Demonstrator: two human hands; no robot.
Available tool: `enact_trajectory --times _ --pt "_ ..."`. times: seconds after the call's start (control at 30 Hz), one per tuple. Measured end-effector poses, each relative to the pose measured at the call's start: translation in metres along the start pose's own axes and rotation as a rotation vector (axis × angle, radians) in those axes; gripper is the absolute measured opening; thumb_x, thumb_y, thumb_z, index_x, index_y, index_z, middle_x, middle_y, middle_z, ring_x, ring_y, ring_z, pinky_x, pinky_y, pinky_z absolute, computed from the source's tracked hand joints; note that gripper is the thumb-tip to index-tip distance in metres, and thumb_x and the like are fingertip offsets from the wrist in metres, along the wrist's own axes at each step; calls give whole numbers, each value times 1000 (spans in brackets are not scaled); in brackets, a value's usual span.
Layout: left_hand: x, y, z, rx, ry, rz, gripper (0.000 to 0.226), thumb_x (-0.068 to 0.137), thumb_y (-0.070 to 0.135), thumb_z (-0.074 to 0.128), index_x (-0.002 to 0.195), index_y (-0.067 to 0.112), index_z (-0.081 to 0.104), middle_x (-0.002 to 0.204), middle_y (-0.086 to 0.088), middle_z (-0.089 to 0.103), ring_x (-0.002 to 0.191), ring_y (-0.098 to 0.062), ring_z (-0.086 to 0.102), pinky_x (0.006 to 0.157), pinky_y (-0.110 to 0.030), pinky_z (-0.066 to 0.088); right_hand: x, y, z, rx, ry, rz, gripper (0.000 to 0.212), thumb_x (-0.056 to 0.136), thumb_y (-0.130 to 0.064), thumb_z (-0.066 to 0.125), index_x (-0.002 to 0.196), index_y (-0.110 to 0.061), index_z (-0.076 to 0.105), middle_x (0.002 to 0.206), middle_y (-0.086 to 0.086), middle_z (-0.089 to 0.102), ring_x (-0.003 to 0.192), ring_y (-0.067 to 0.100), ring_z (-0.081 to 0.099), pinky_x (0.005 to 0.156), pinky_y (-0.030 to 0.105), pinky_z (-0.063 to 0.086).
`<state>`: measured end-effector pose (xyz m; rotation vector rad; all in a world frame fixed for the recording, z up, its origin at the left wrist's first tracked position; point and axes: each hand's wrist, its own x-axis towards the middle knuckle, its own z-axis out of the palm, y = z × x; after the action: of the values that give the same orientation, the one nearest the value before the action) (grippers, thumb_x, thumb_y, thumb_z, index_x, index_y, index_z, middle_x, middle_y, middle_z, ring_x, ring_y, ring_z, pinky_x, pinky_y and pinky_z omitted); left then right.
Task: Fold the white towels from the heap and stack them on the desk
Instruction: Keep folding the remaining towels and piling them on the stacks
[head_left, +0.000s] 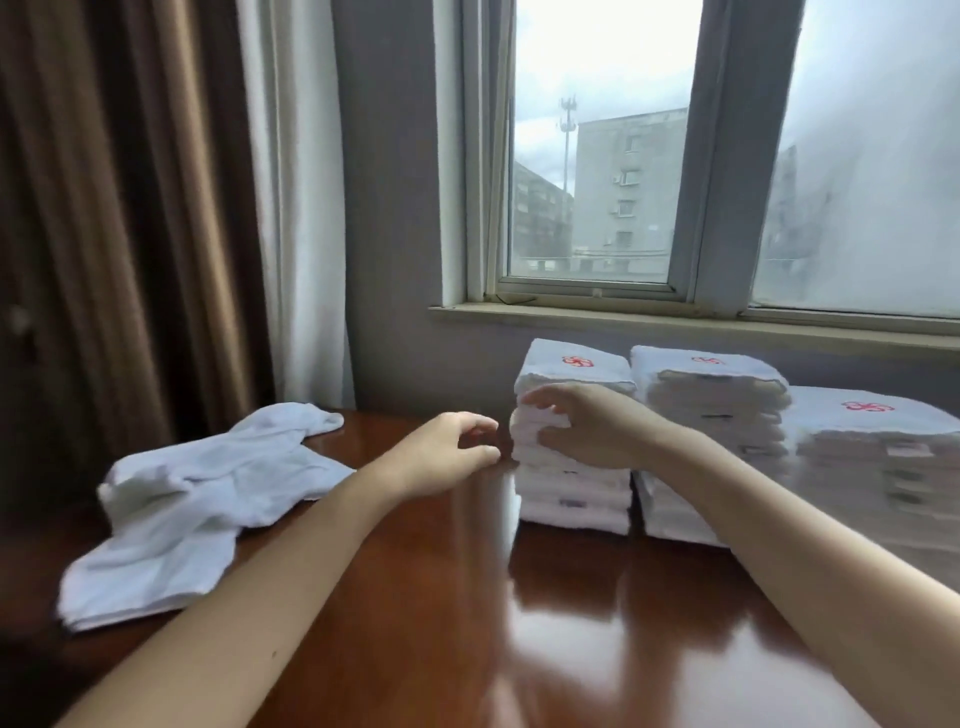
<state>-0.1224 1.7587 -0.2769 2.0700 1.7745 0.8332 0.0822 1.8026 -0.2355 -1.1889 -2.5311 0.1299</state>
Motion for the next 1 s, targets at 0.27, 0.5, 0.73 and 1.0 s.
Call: enact_trajectory --times 0.27,0.5,0.73,1.0 --pt "-87 -114 -51 93 105 -243 42 91 32 63 133 28 57 132 11 56 122 -5 50 96 -22 40 49 -110 85 2 -129 -187 51 87 -30 57 137 -32 51 135 -9 58 121 16 56 97 34 48" --pt "-130 -192 -84 122 170 -444 45 84 41 60 130 37 57 136 11 56 117 -10 56 98 -30 47 95 -178 144 -14 -238 -289 52 92 -31 56 143 -30 45 142 -5 52 128 20 50 96 35 46" --pt "-128 -255 -102 204 289 -541 45 98 34 47 143 36 45 158 6 22 139 -18 34 103 -33 39 134 -224 189 36 -271 -305 51 94 -27 55 144 -30 45 141 -2 52 124 21 52 96 33 46" --pt "-100 -301 -109 287 479 -602 53 96 29 48 148 32 38 155 7 33 136 -18 38 89 -38 50 168 -221 227 154 -278 -249 51 92 -26 56 143 -29 46 143 -3 52 125 17 52 95 30 45"
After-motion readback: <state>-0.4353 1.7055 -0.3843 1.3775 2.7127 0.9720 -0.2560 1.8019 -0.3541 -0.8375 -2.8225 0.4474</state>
